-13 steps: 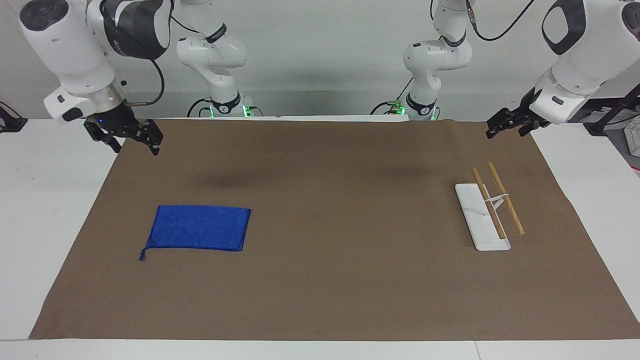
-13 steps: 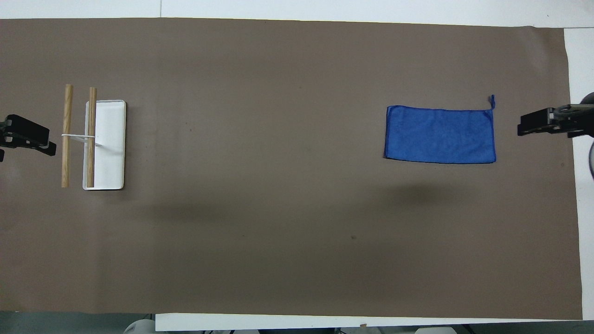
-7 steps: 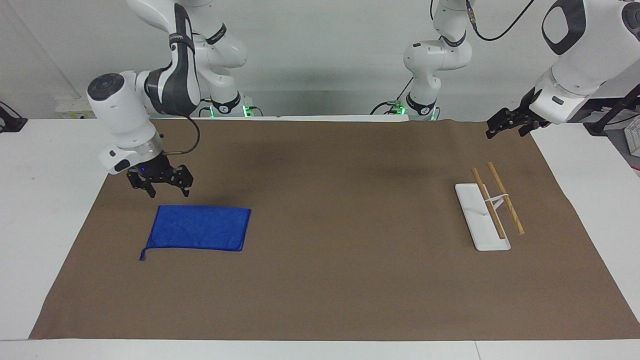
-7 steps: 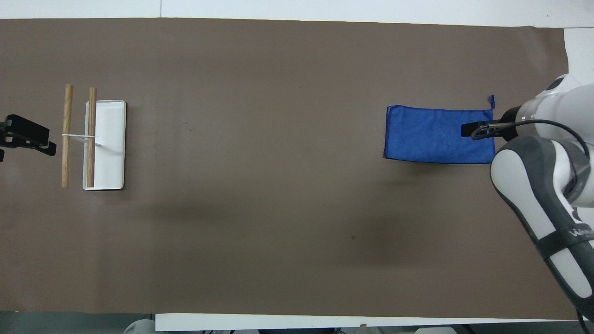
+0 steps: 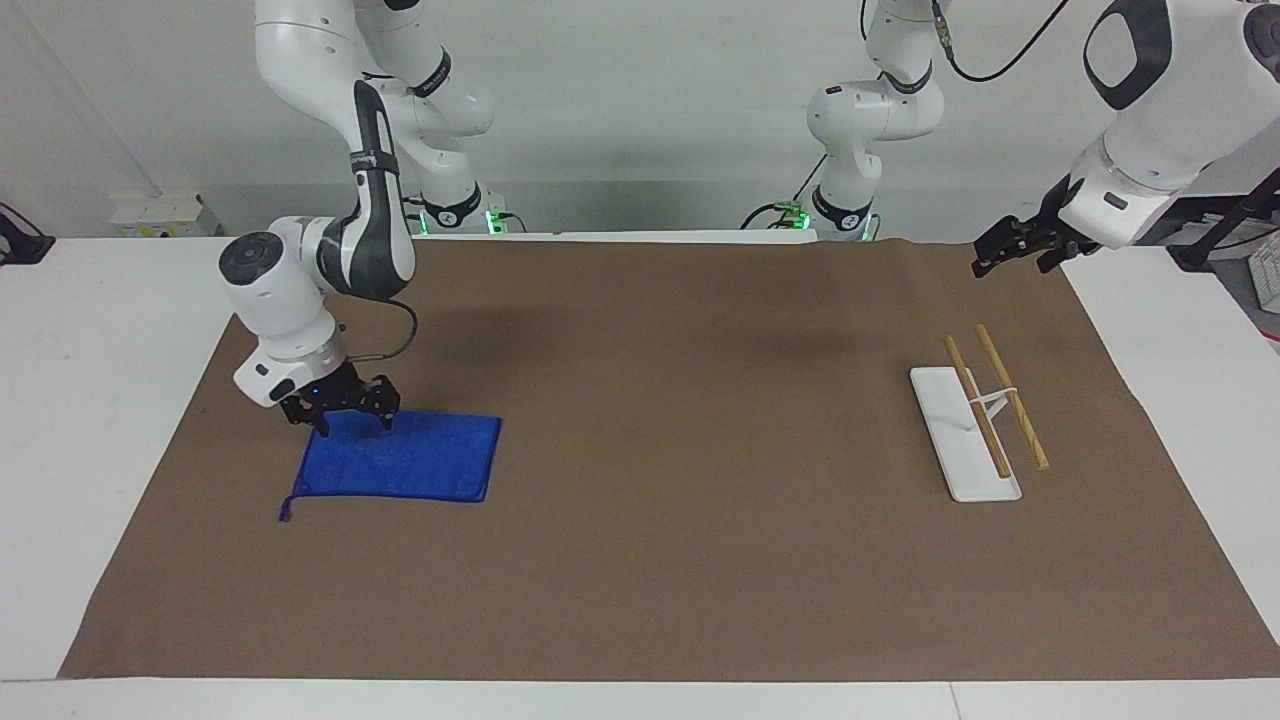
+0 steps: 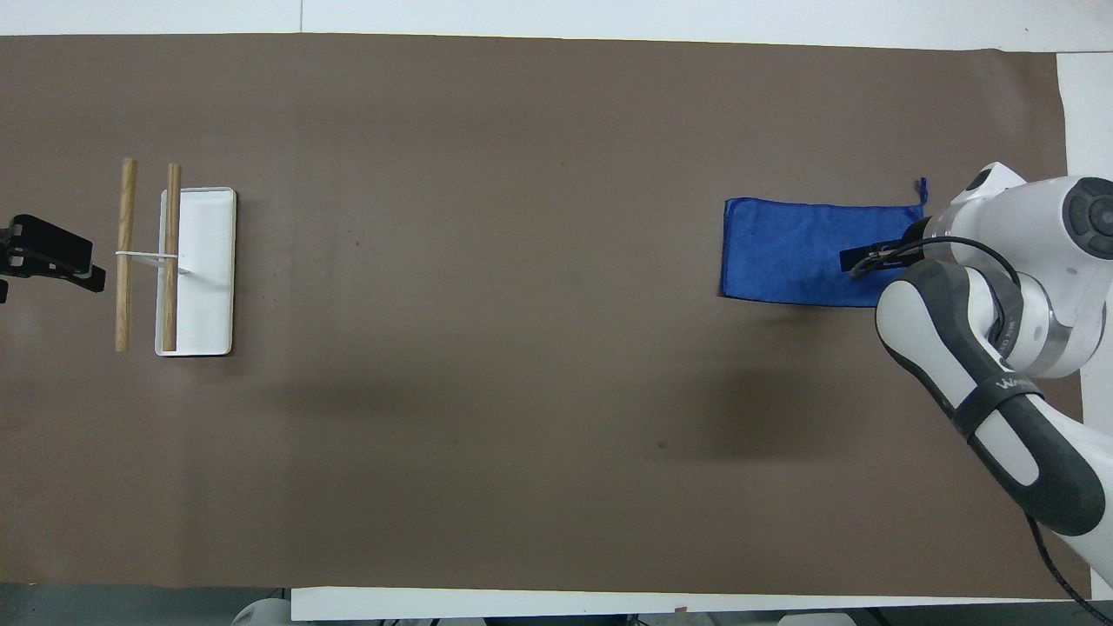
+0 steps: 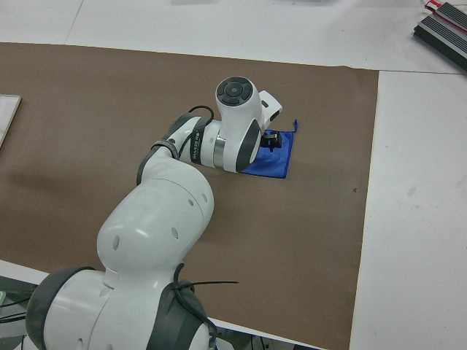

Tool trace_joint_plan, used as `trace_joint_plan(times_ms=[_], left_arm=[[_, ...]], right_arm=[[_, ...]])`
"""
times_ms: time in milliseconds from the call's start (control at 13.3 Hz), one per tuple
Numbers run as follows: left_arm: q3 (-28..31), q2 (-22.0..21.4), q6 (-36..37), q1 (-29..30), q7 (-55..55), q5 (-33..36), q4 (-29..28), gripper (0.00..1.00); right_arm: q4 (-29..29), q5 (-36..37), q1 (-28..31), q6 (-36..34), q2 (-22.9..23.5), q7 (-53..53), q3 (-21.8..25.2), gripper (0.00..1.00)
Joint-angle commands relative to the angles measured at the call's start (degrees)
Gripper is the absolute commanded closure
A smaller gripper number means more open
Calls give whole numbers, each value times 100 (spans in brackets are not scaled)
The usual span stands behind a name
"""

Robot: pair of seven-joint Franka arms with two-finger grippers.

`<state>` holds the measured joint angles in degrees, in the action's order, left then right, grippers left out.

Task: Right arm passes towel to left arm to hang
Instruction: 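Grasp the blue towel's edge with the right gripper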

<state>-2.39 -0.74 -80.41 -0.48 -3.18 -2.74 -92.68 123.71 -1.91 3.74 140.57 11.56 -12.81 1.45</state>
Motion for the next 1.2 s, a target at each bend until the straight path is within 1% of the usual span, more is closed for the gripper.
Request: trace_joint_plan(times_ms=[0, 75, 301, 452, 677, 753, 828, 903, 978, 1054, 1129], left_arm=[[37, -101, -98, -40, 19, 81, -136, 0], [37, -101, -98, -40, 19, 81, -136, 0], [37, -101, -98, -31, 19, 81, -136, 0], [37, -101, -98, -31, 19, 81, -136, 0], [37, -101, -97, -31, 19, 81, -136, 0], [37, -101, -98, -31, 19, 81, -136, 0], [37, -101, -98, -40, 19, 81, -136, 0], [37, -101, -98, -31, 19, 81, -136, 0], [37, -101, -98, -31, 19, 81, -136, 0], [37, -101, -98, -40, 19, 81, -136, 0], [37, -101, -98, -40, 19, 81, -136, 0]], right_arm=[[13, -99, 74, 259, 197, -213, -40, 3], [13, -99, 66, 321, 232, -213, -40, 4], [13, -90, 66, 383, 329, -222, -40, 12], [13, -81, 57, 418, 329, -326, -40, 20], [13, -90, 57, 418, 399, -327, -40, 22], [13, -81, 57, 418, 400, -327, -40, 24], [21, -81, 57, 418, 400, -327, -40, 29], [21, -81, 57, 401, 400, -336, -40, 43], [21, -81, 57, 392, 400, -345, -40, 66], [13, -81, 66, 375, 400, -345, -40, 84], [13, -81, 74, 348, 391, -345, -40, 99]])
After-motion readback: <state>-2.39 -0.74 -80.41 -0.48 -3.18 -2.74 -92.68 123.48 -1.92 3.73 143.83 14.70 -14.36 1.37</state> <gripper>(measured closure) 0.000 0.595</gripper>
